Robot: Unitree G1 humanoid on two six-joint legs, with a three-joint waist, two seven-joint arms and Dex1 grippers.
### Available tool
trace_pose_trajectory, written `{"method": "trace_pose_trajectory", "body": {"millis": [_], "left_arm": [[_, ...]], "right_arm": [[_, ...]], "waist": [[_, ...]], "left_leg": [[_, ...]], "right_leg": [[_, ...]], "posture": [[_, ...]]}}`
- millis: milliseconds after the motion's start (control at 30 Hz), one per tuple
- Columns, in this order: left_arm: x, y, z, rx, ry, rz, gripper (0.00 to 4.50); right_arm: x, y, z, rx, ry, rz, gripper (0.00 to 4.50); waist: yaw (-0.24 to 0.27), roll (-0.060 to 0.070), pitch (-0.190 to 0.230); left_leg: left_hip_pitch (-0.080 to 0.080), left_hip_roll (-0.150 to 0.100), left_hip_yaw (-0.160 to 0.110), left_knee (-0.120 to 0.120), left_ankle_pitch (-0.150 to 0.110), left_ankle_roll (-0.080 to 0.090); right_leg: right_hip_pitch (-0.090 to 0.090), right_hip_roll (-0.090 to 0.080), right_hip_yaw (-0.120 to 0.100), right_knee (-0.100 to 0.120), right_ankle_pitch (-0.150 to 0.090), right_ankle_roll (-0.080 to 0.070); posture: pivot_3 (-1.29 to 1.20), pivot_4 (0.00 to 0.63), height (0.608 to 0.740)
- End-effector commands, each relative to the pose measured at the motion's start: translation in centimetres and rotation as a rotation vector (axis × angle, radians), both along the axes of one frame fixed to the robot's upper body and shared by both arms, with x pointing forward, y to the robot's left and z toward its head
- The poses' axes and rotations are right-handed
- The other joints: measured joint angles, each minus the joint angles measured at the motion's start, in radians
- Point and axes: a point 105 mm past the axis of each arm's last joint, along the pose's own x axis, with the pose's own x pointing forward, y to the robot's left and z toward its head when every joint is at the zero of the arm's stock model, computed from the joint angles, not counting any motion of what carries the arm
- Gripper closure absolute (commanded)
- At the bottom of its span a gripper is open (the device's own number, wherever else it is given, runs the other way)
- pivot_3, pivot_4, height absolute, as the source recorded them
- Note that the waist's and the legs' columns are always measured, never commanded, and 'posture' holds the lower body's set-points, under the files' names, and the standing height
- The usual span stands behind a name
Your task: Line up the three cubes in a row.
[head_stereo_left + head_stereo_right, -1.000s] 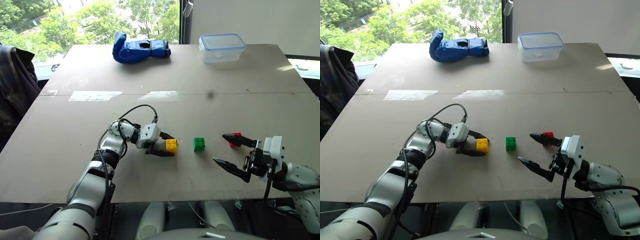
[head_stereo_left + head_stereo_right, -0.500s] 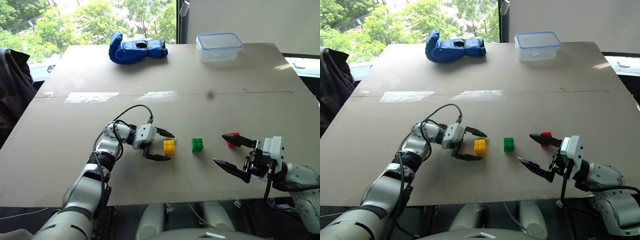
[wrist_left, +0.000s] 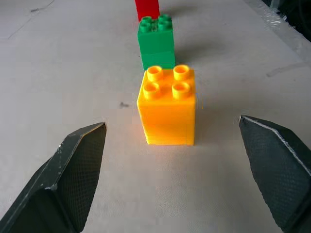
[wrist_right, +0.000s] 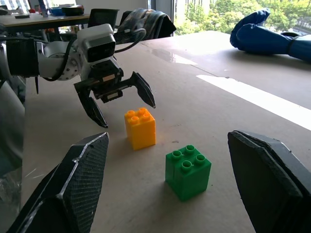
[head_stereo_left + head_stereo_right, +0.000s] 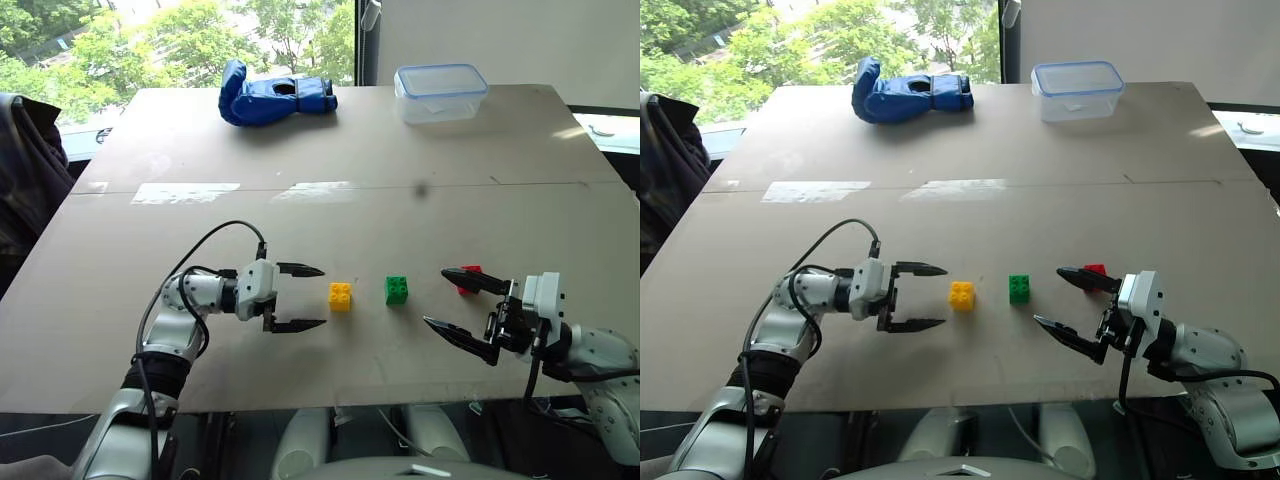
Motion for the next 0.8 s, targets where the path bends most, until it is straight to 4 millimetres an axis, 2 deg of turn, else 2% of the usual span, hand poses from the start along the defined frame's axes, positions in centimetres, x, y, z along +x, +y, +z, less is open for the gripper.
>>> {"method": "trace_pose_trajectory", "body": {"millis": [33, 167, 267, 433, 667, 800], "left_arm": [[-0.6, 0.8, 1.5, -0.025, -0.043, 0.063, 0.06], [-3.2, 1.3, 1.9, -0.079, 0.006, 0.144, 0.06], [-5.2, 1.3, 2.3, -0.131, 0.097, 0.306, 0.06], [-6.7, 1.3, 0.8, -0.081, 0.165, 0.529, 0.06], [-7.8, 0.9, -1.1, -0.054, 0.214, 0.649, 0.06], [-7.5, 1.4, -1.6, -0.052, 0.225, 0.670, 0.06]], "right_arm": [[-0.2, 0.0, 0.5, 0.007, -0.025, 0.018, 0.46], [-0.4, -0.6, 0.0, 0.002, -0.002, 0.010, 0.46], [-0.8, -2.9, -1.5, -0.032, 0.048, -0.039, 0.46], [-0.7, -6.6, -3.8, -0.053, 0.115, -0.155, 0.46], [-0.1, -10.7, -6.7, -0.090, 0.165, -0.295, 0.46], [0.0, -11.1, -7.0, -0.091, 0.163, -0.295, 0.46]], "waist": [[0.001, 0.000, 0.000], [0.002, 0.000, 0.000], [0.005, 0.000, 0.001], [0.007, 0.001, 0.001], [0.004, 0.001, 0.001], [0.004, 0.003, 0.001]], "left_leg": [[0.000, 0.000, 0.000, 0.000, 0.000, 0.000], [0.000, 0.000, 0.000, -0.001, 0.000, 0.000], [-0.001, 0.000, 0.000, -0.001, 0.000, 0.000], [0.000, -0.001, 0.000, -0.002, -0.001, 0.001], [0.002, -0.001, 0.002, -0.002, 0.000, 0.001], [0.002, -0.001, 0.003, -0.002, 0.000, 0.001]], "right_leg": [[0.000, 0.000, 0.000, 0.000, 0.000, 0.000], [0.000, -0.002, 0.000, -0.001, 0.000, 0.000], [0.000, -0.008, 0.000, -0.002, 0.000, 0.000], [0.002, -0.009, -0.002, -0.003, 0.000, 0.000], [0.002, -0.004, -0.001, -0.003, -0.001, 0.000], [0.002, -0.004, 0.000, -0.003, -0.001, 0.000]], "posture": [[0.00, 0.150, 0.740], [0.00, 0.150, 0.740], [0.00, 0.150, 0.740], [0.00, 0.150, 0.740], [0.00, 0.150, 0.740], [0.00, 0.150, 0.740]]}}
